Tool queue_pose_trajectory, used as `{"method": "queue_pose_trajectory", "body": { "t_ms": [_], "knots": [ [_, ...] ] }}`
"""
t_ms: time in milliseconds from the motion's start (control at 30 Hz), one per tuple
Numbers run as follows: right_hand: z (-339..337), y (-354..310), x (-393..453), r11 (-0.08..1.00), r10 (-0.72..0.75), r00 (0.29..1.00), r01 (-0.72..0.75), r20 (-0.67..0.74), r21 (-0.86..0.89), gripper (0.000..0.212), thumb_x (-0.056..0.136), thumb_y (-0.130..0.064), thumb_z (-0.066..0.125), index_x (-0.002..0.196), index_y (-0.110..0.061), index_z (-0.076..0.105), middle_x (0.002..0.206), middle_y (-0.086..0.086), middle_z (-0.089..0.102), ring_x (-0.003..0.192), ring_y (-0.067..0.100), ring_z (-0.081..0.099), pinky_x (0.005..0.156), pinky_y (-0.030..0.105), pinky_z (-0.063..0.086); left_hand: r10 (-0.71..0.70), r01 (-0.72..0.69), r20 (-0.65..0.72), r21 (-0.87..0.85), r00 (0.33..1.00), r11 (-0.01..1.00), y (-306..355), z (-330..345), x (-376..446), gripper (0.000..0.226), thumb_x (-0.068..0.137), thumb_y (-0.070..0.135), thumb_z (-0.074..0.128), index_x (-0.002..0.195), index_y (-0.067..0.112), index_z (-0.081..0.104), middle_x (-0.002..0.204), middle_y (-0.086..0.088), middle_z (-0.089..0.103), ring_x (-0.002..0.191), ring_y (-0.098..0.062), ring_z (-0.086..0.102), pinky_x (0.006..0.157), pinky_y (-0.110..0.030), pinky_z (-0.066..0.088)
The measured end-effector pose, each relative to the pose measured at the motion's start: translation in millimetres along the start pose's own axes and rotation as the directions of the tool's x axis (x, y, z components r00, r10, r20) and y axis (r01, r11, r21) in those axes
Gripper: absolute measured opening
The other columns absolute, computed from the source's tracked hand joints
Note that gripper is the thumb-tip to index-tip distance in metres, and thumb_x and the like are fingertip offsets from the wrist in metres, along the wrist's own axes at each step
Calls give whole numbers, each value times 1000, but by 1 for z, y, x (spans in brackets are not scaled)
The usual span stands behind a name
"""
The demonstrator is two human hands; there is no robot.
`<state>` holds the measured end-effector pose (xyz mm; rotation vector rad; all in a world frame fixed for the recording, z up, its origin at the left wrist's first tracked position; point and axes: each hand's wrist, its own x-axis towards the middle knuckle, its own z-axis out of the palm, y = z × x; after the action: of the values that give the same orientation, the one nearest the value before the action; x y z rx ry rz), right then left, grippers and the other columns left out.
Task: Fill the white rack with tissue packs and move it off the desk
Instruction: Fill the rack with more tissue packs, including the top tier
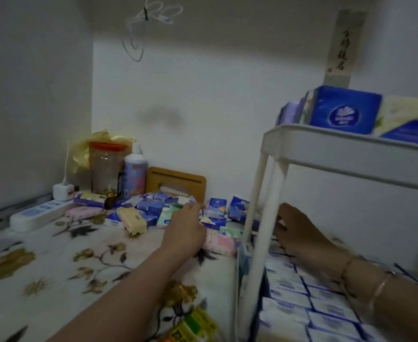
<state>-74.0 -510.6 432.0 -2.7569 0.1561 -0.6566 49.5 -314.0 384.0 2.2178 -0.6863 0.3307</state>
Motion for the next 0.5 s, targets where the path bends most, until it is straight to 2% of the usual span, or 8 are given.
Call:
{"method": "queue_pose_trajectory", "body": {
  "t_ms": [100, 167, 233, 267, 333, 400, 500],
  "knots": [
    [25, 17, 43, 999, 46, 999, -47, 24, 19, 9, 90, -4, 52, 93, -12, 56, 96, 6, 58, 91, 19, 58, 78, 28, 48, -48, 46, 53, 44, 997, 998, -20, 20, 6, 62, 89, 20, 53, 146, 28, 31, 157, 4, 20, 142, -23, 19, 115, -40, 25],
    [38, 23, 67, 999, 16, 997, -19, 70, 45, 11, 91, -2, 55, 101, -4, 57, 91, 3, 58, 79, -1, 60, 70, 11, 46, -61, 51, 103, 98, 993, 994, -33, 27, 8, 63, 89, 31, 53, 147, 33, 27, 160, 7, 9, 145, -24, 11, 117, -42, 21],
    [51, 22, 92, 998, -41, 996, 36, 85, 57, 12, 89, 3, 57, 100, 3, 60, 90, 6, 58, 74, -5, 58, 66, 5, 41, -38, 16, 144, 146, 989, 989, -41, 26, 15, 63, 88, 39, 55, 145, 36, 30, 160, 9, 5, 145, -24, 10, 116, -44, 22],
    [58, 20, 104, 998, -45, 995, 40, 88, 52, 15, 88, -1, 59, 103, 2, 61, 97, 10, 59, 81, 1, 59, 71, 7, 42, -26, 3, 155, 151, 988, 989, -43, 25, 18, 60, 87, 40, 57, 142, 36, 33, 159, 10, 7, 144, -22, 14, 115, -43, 26],
    [71, 17, 127, 998, -58, 986, 58, 156, 2, 30, 89, -15, 63, 118, -8, 59, 118, 13, 58, 105, 19, 56, 89, 23, 41, 0, -28, 176, 157, 984, 987, -46, 21, 22, 53, 87, 42, 59, 135, 35, 37, 157, 7, 18, 140, -20, 24, 111, -41, 33],
    [82, 11, 144, 994, -88, 952, 103, 294, -34, 51, 88, -29, 65, 134, -15, 47, 135, 6, 48, 125, 19, 44, 100, 26, 34, 15, -42, 183, 146, 983, 988, -50, 20, 24, 46, 87, 41, 62, 125, 32, 39, 146, 4, 34, 131, -19, 35, 102, -40, 42],
    [94, 6, 156, 988, -124, 901, 152, 416, -35, 74, 85, -39, 67, 146, -21, 29, 147, 2, 35, 135, 18, 35, 106, 28, 33, 46, -70, 163, 143, 986, 987, -53, 17, 24, 40, 86, 39, 63, 114, 30, 36, 128, 4, 44, 116, -19, 42, 89, -36, 47]
  ]
}}
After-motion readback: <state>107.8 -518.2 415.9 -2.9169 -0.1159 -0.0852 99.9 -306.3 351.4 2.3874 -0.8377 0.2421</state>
